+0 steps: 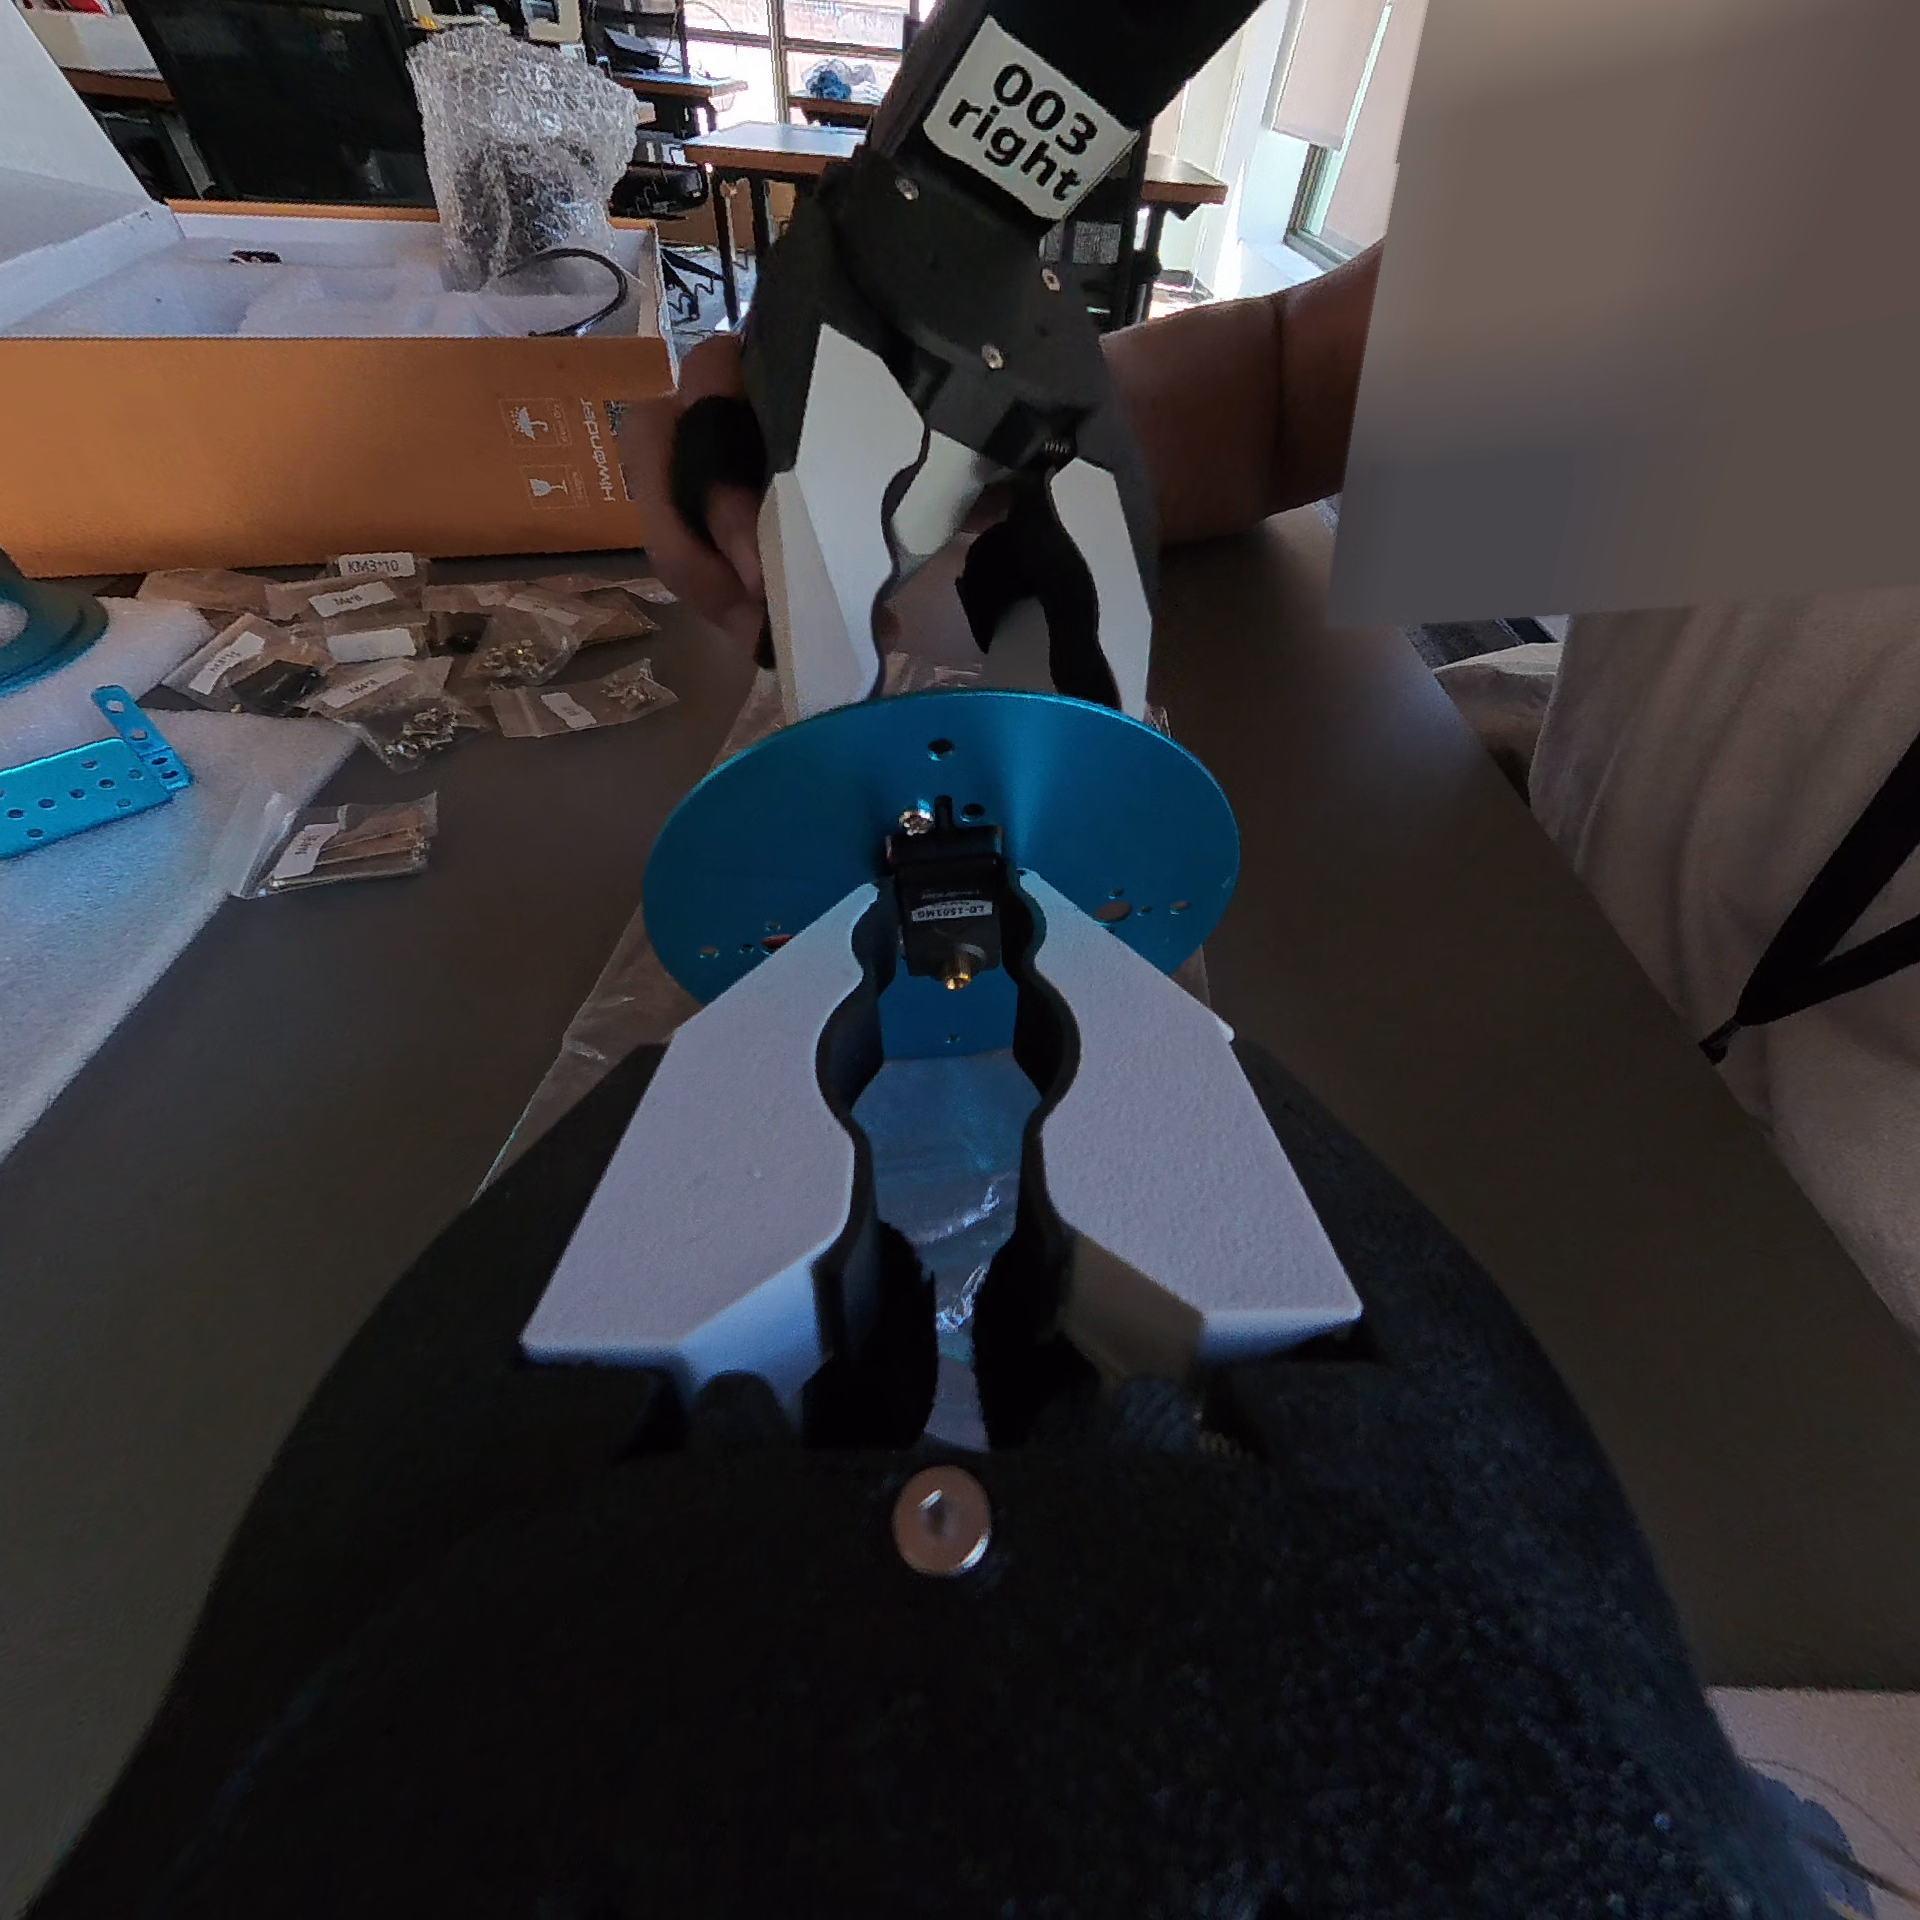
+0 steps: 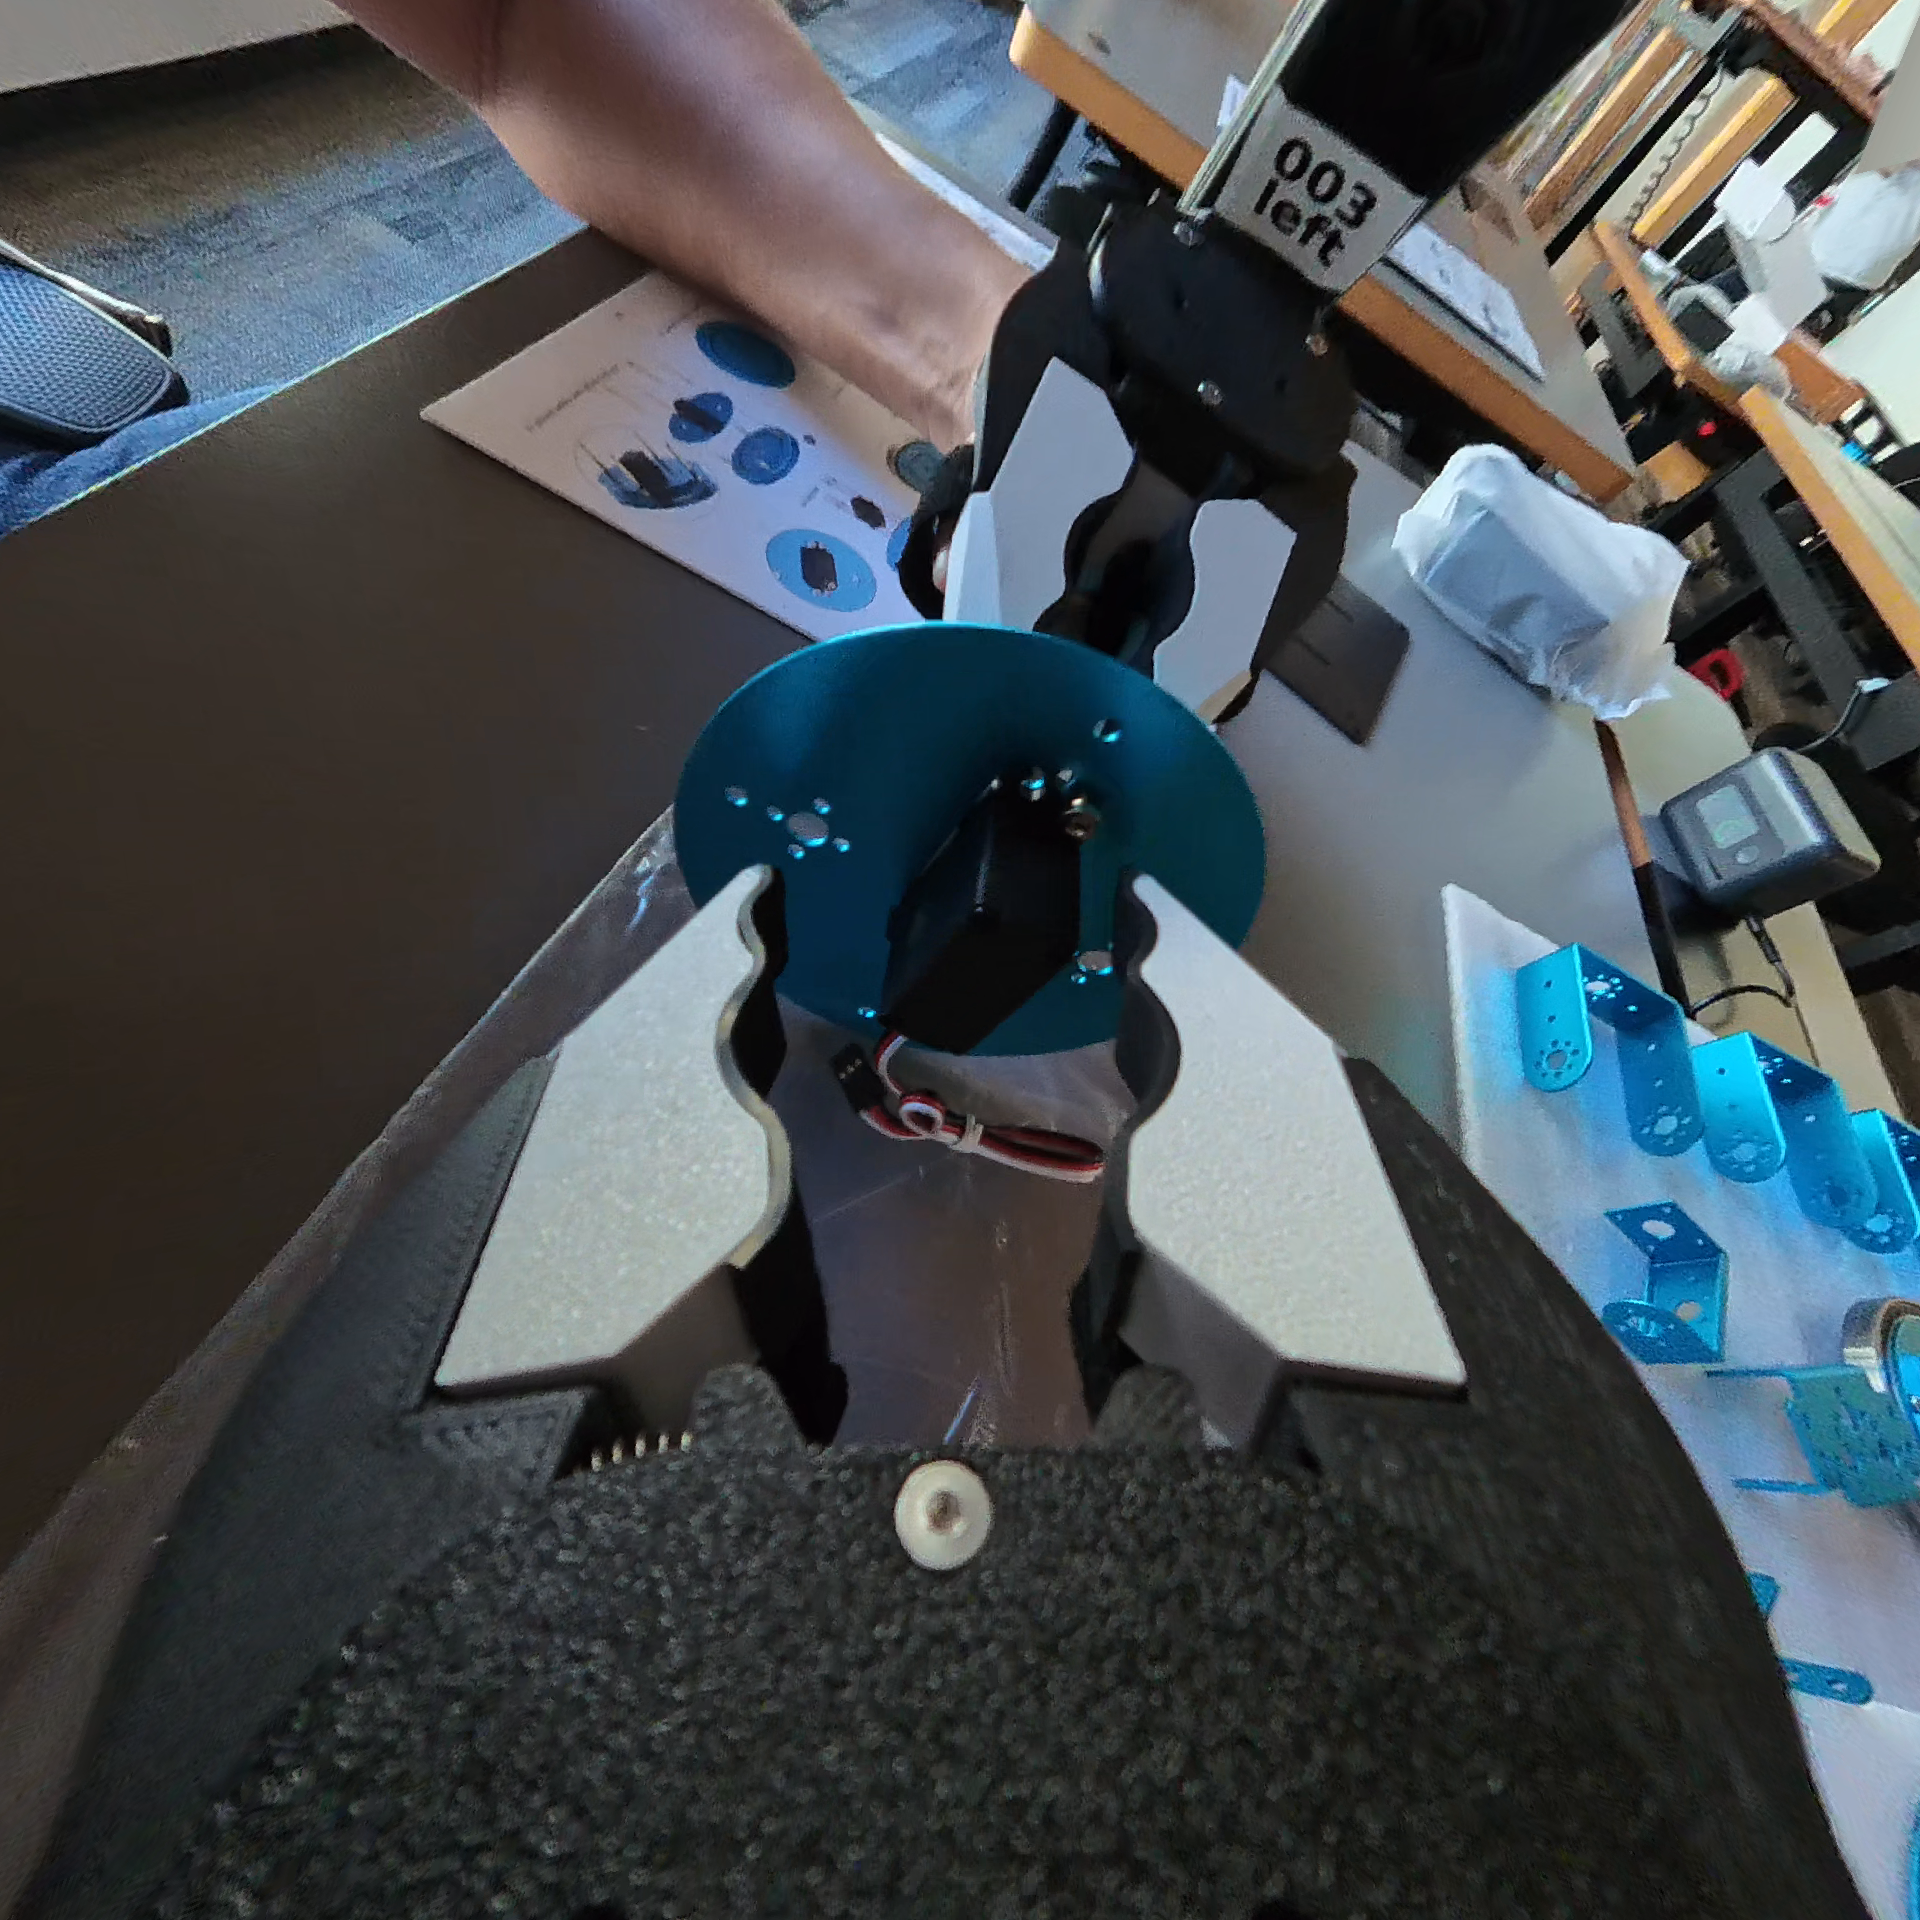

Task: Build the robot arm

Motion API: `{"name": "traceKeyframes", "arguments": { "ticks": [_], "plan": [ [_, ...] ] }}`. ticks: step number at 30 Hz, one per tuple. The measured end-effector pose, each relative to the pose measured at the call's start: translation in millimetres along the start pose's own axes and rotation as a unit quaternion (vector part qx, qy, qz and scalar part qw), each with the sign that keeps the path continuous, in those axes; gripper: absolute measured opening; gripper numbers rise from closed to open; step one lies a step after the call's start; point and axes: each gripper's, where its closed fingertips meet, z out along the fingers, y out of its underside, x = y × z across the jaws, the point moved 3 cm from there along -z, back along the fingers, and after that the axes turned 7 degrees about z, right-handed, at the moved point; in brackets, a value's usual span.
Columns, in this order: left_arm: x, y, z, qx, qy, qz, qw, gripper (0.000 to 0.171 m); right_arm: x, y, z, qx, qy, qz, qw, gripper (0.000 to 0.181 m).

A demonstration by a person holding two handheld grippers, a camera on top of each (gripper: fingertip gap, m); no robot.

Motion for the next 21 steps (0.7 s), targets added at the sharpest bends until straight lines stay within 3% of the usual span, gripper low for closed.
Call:
{"name": "traceKeyframes", "arguments": {
  "ticks": [5,10,16,21],
  "plan": [
    [-0.3,-0.1,0.3,0.001,0.000,-0.001,1.000,0.019,-6.0,-15.3,-3.1,0.026,-0.007,-0.011,1.000,0.059],
    [0.0,0.0,0.1,0.000,0.000,0.000,1.000,0.019,-2.5,7.8,3.7,-0.010,-0.006,0.006,1.000,0.062],
    [0.0,0.2,-0.1,0.001,0.001,0.000,1.000,0.019,-4.3,-13.0,-3.8,0.030,0.000,-0.012,0.999,0.060],
    [0.4,0.0,0.3,0.000,0.001,0.001,1.000,0.019,-4.3,9.6,5.9,-0.008,-0.009,0.003,1.000,0.062]
  ]
}}
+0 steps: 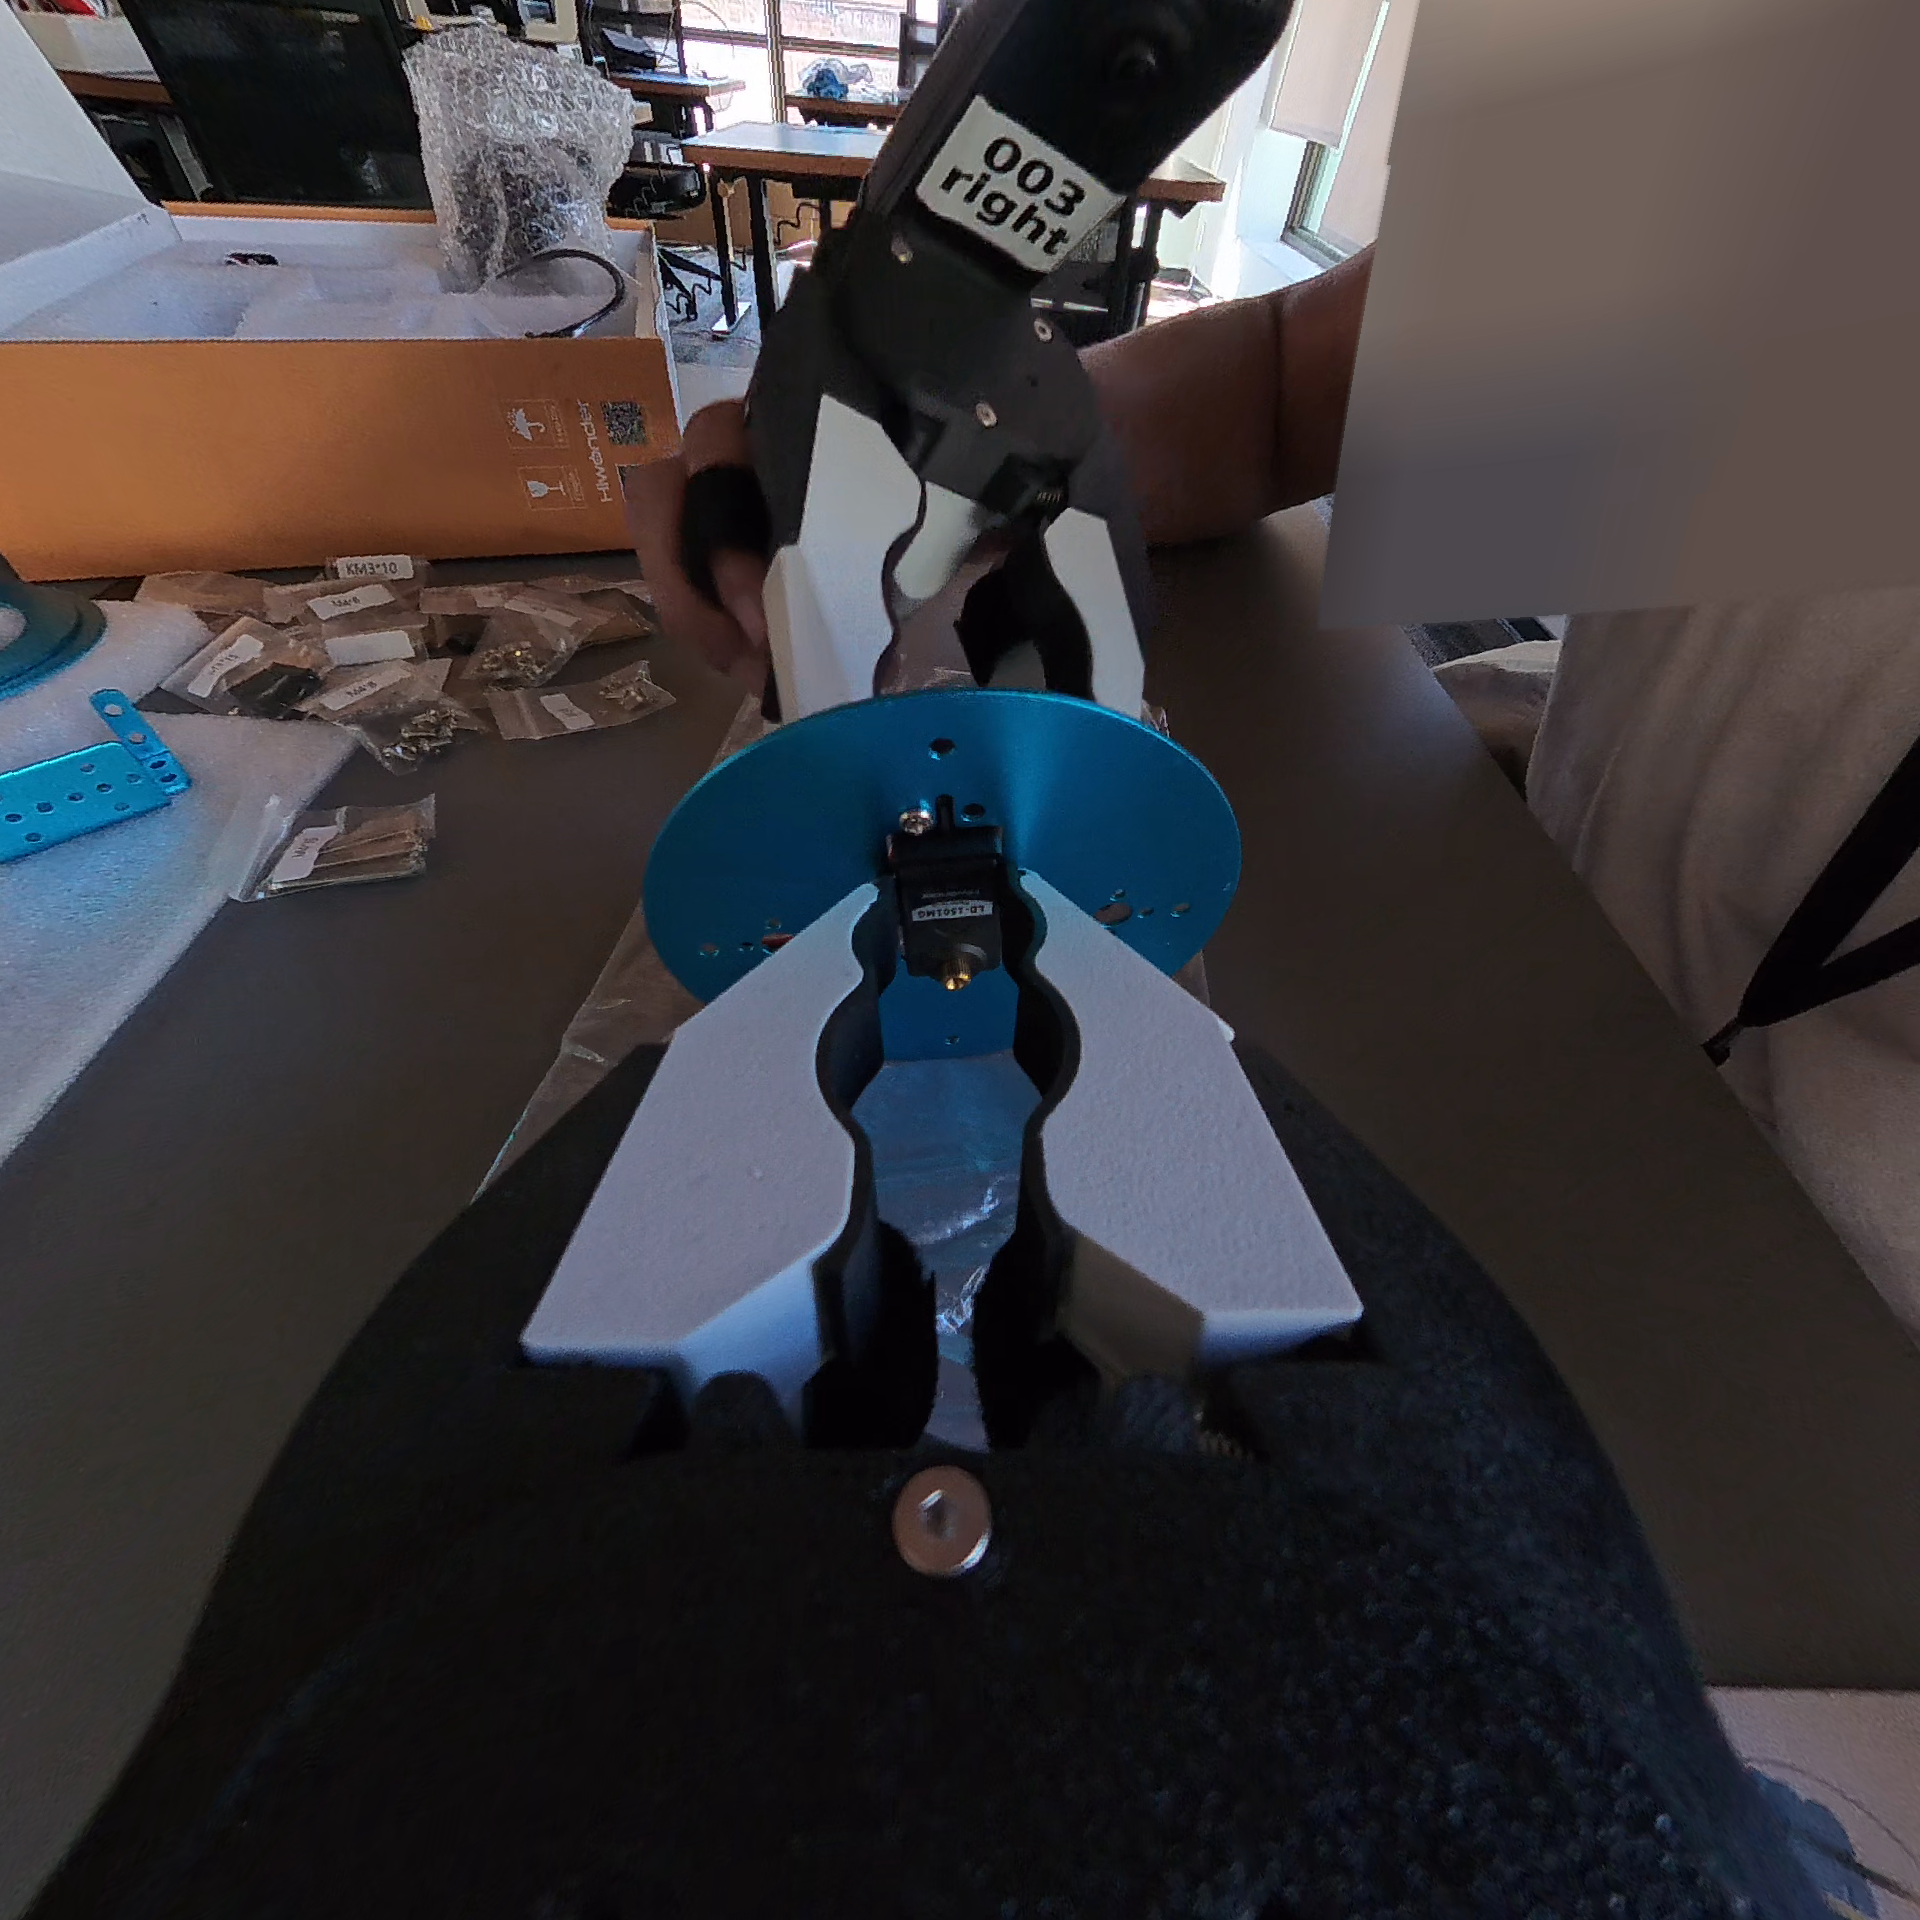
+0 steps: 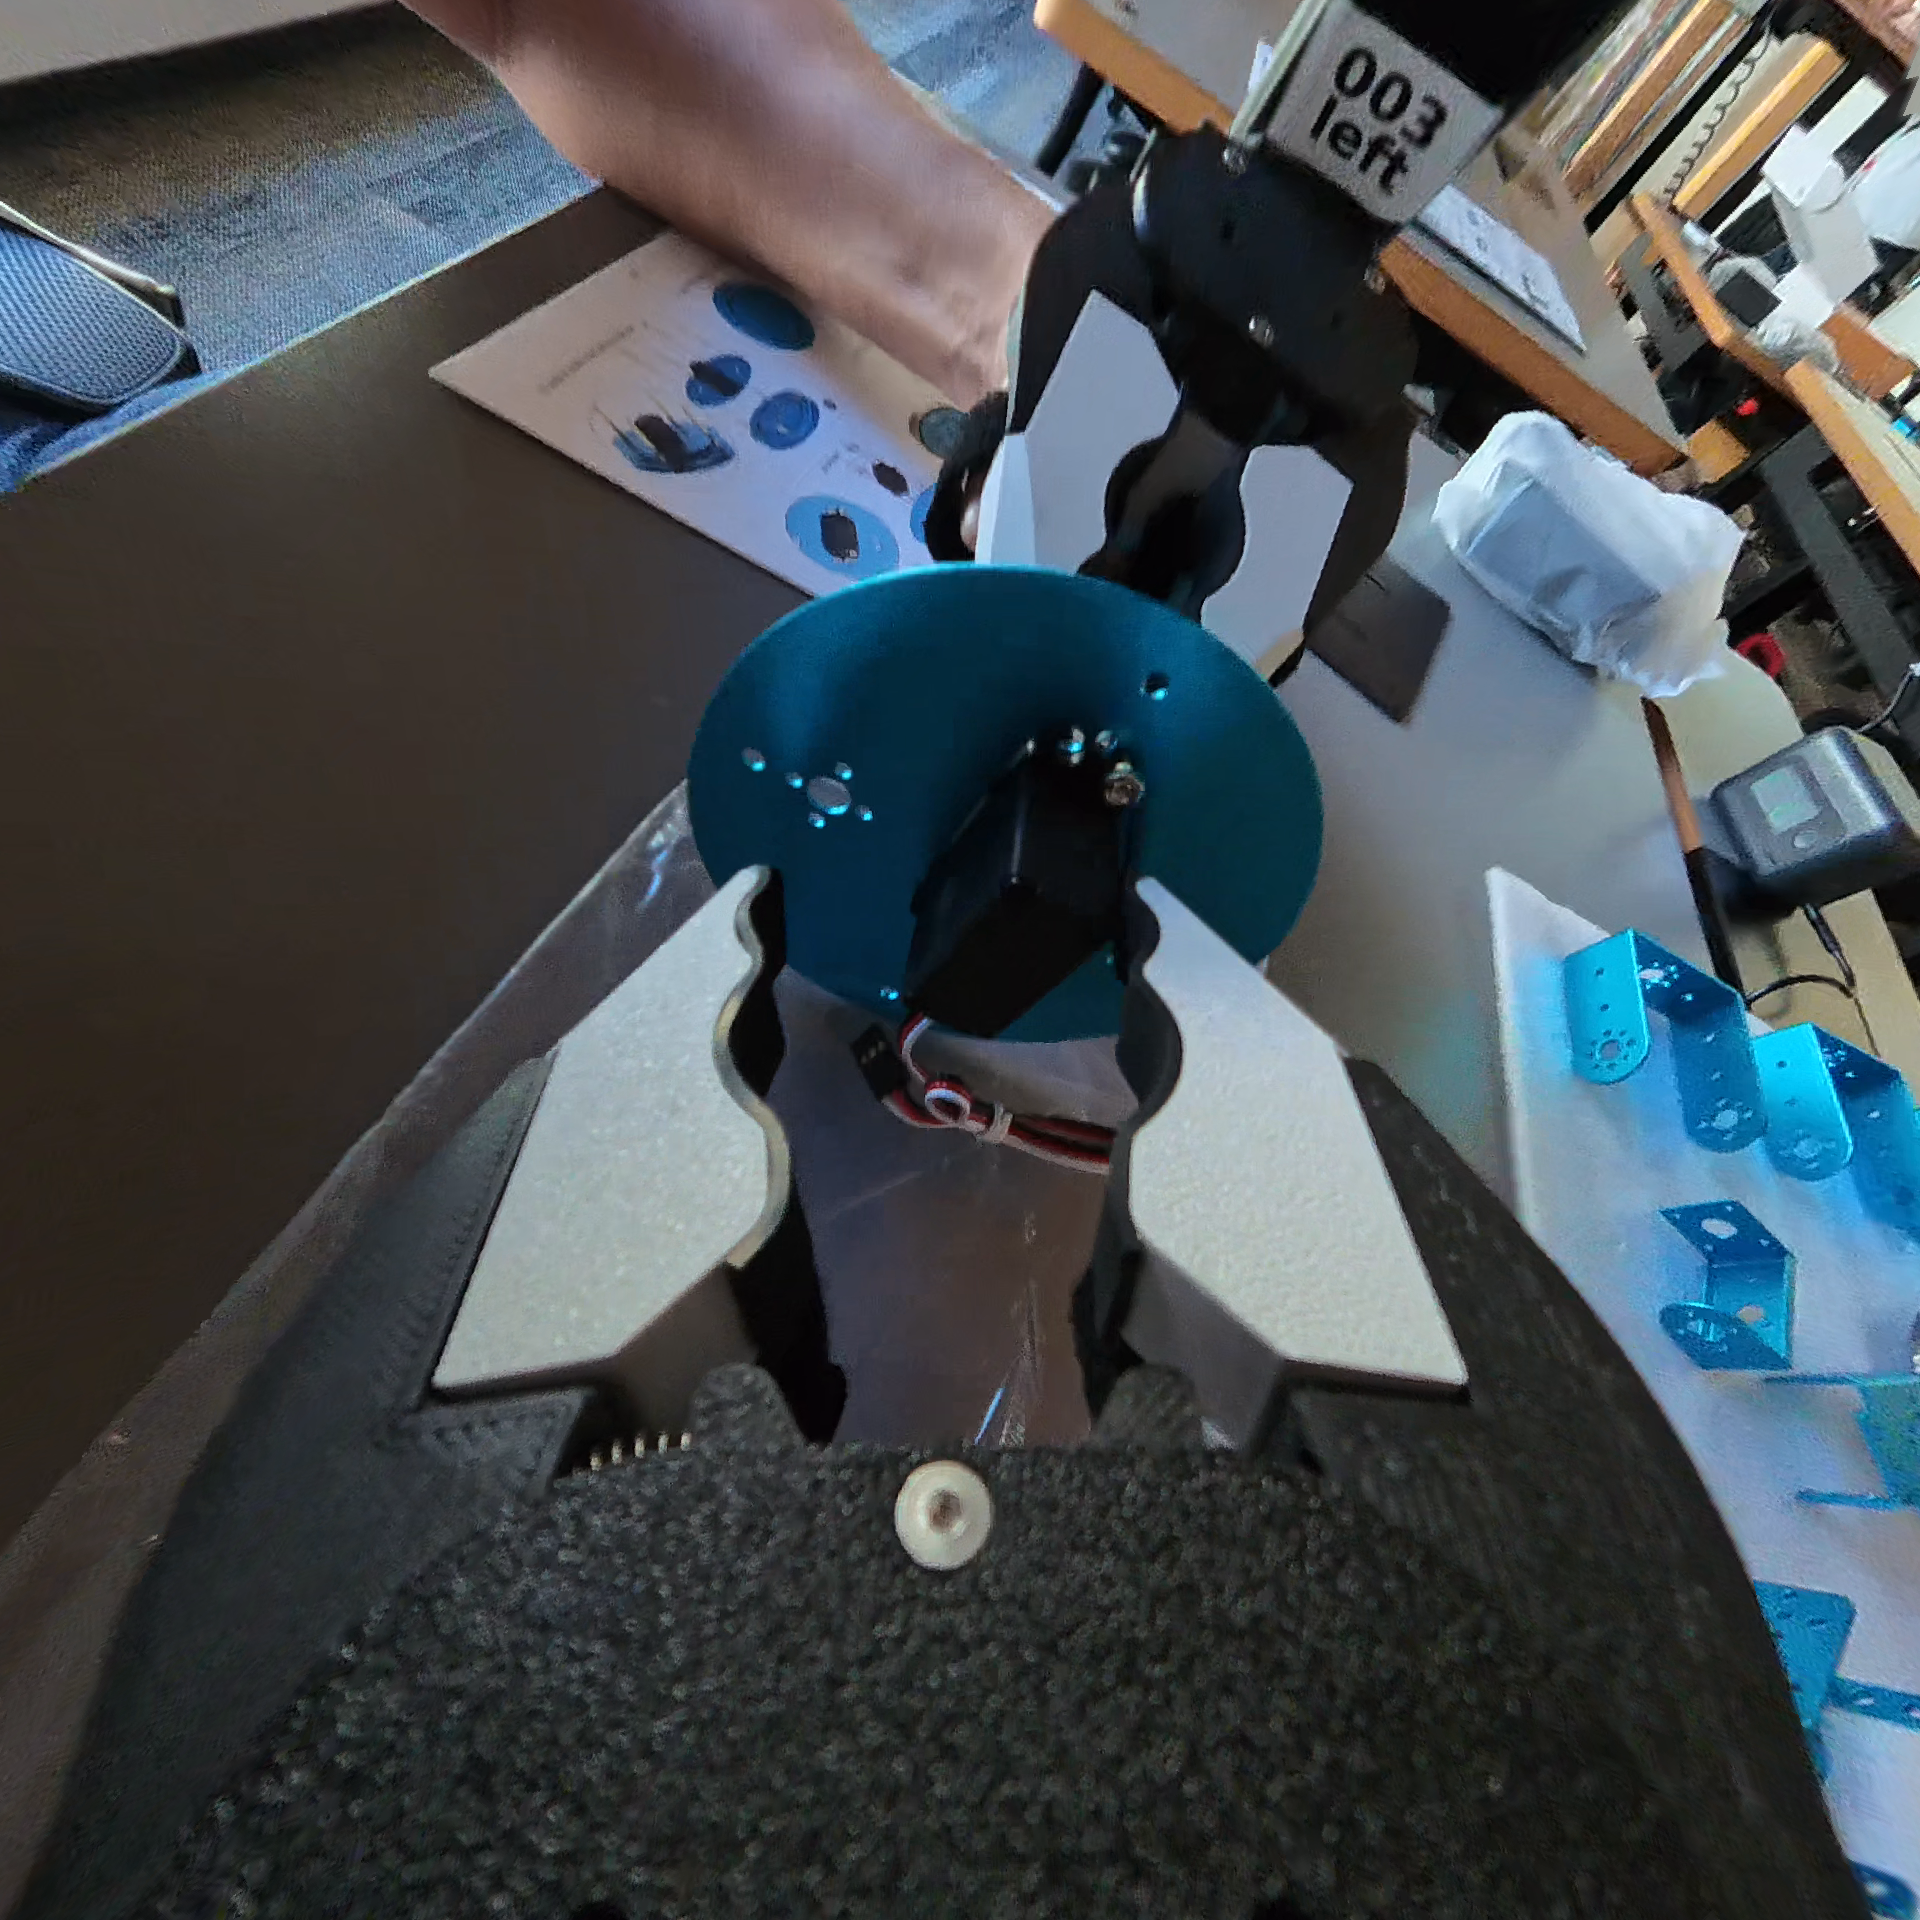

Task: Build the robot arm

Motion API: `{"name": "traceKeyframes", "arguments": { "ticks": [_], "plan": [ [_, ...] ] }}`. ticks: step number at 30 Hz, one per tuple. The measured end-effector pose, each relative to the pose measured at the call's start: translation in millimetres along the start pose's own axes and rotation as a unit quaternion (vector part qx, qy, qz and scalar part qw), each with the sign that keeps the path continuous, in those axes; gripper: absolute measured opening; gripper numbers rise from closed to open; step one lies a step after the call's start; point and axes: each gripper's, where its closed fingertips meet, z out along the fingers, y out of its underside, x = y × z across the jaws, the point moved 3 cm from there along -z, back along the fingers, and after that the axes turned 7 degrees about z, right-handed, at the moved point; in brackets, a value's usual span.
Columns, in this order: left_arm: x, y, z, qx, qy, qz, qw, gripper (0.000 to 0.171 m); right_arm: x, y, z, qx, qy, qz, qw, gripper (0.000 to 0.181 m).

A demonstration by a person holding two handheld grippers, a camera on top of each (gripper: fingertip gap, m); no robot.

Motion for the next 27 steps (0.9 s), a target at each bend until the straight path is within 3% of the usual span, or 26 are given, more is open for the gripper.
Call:
{"name": "traceKeyframes", "arguments": {
  "ticks": [6,11,17,19,22,25,27],
  "plan": [
    [0.0,0.0,-0.3,-0.001,0.000,0.000,1.000,0.019,-5.5,-29.5,-10.2,0.046,0.000,-0.019,0.999,0.060],
    [-2.7,0.6,-1.2,0.000,-0.004,-0.005,1.000,0.019,-3.0,-23.2,-6.3,0.063,-0.002,-0.010,0.998,0.059],
    [-0.2,-0.5,1.0,-0.001,0.000,0.002,1.000,0.019,-2.5,-31.9,-12.8,0.057,0.006,-0.020,0.998,0.058],
    [-0.2,-0.5,1.0,-0.001,-0.001,0.002,1.000,0.019,-3.9,-24.8,-8.9,0.033,0.008,-0.030,0.999,0.058],
    [-0.7,-0.4,1.0,0.000,-0.002,0.001,1.000,0.019,-2.2,-21.6,-8.2,0.053,0.005,-0.014,0.998,0.060],
    [0.6,-0.8,1.5,0.000,0.001,0.004,1.000,0.019,1.8,-13.0,-8.5,0.013,0.011,-0.021,1.000,0.060],
    [0.2,-0.4,0.9,0.000,0.001,0.002,1.000,0.019,0.0,-18.5,-10.3,0.030,0.009,-0.018,0.999,0.059]
  ]
}}
